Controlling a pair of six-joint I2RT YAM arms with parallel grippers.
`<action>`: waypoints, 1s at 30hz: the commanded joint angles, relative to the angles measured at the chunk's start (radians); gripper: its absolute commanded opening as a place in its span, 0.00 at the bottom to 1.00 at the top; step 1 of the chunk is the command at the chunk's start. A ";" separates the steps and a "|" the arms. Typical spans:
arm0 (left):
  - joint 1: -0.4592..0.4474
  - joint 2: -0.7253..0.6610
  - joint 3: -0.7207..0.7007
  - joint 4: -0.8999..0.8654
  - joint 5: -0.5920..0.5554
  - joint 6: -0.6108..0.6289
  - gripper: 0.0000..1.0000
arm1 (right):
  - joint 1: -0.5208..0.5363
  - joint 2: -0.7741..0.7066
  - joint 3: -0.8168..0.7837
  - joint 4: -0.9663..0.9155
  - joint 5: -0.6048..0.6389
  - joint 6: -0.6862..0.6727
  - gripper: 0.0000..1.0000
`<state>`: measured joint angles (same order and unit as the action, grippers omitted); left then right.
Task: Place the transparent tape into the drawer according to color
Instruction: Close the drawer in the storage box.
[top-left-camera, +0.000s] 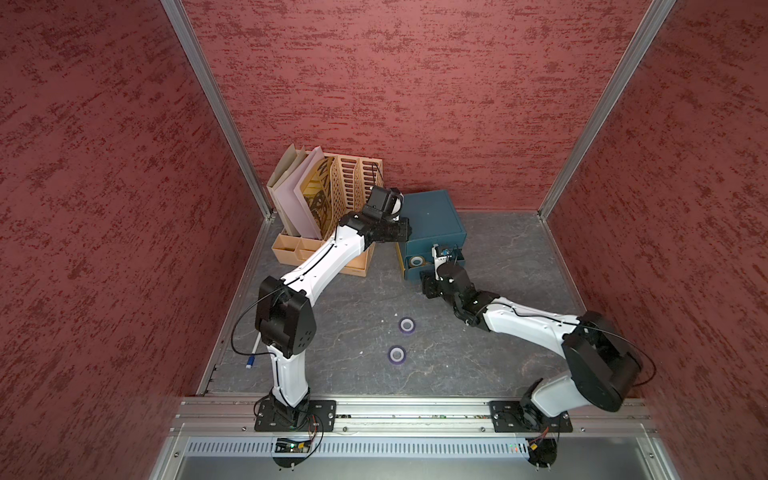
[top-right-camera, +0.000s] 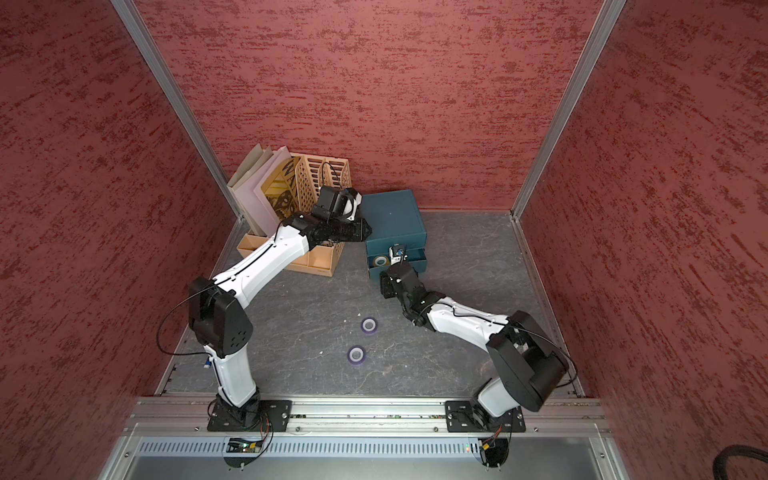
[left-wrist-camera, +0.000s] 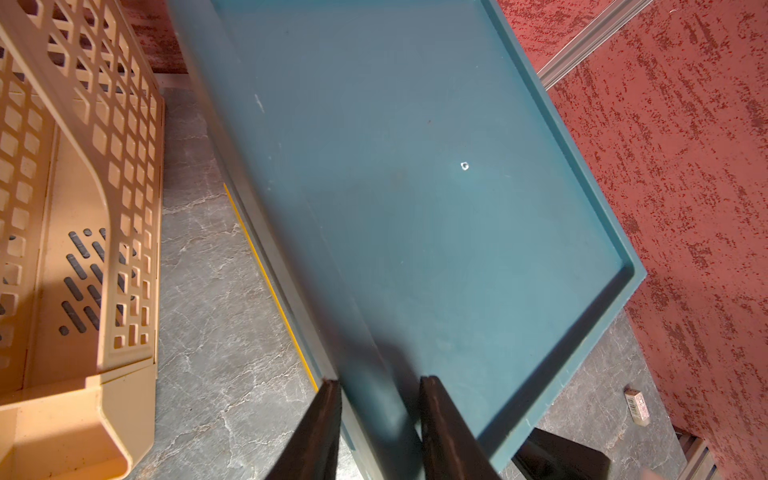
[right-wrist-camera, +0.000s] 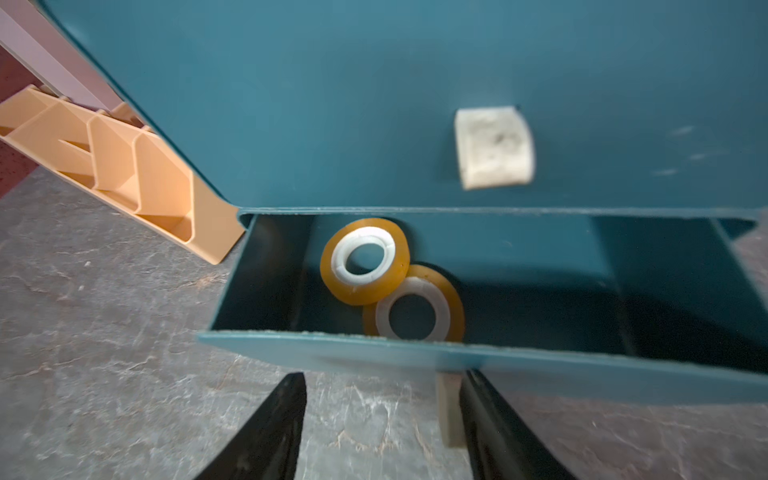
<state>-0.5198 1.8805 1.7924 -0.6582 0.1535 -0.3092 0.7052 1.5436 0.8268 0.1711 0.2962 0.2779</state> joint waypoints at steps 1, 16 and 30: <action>0.003 0.017 -0.004 -0.058 0.023 0.018 0.35 | 0.007 0.037 0.022 0.138 0.041 -0.049 0.64; 0.006 0.017 -0.007 -0.050 0.060 0.022 0.34 | -0.004 0.166 0.079 0.286 0.077 -0.118 0.68; 0.009 0.019 -0.001 -0.055 0.063 0.024 0.34 | -0.015 0.049 -0.044 0.178 0.034 0.043 0.70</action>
<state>-0.5106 1.8805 1.7924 -0.6598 0.1825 -0.3058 0.6964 1.6436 0.8234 0.3946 0.3485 0.2375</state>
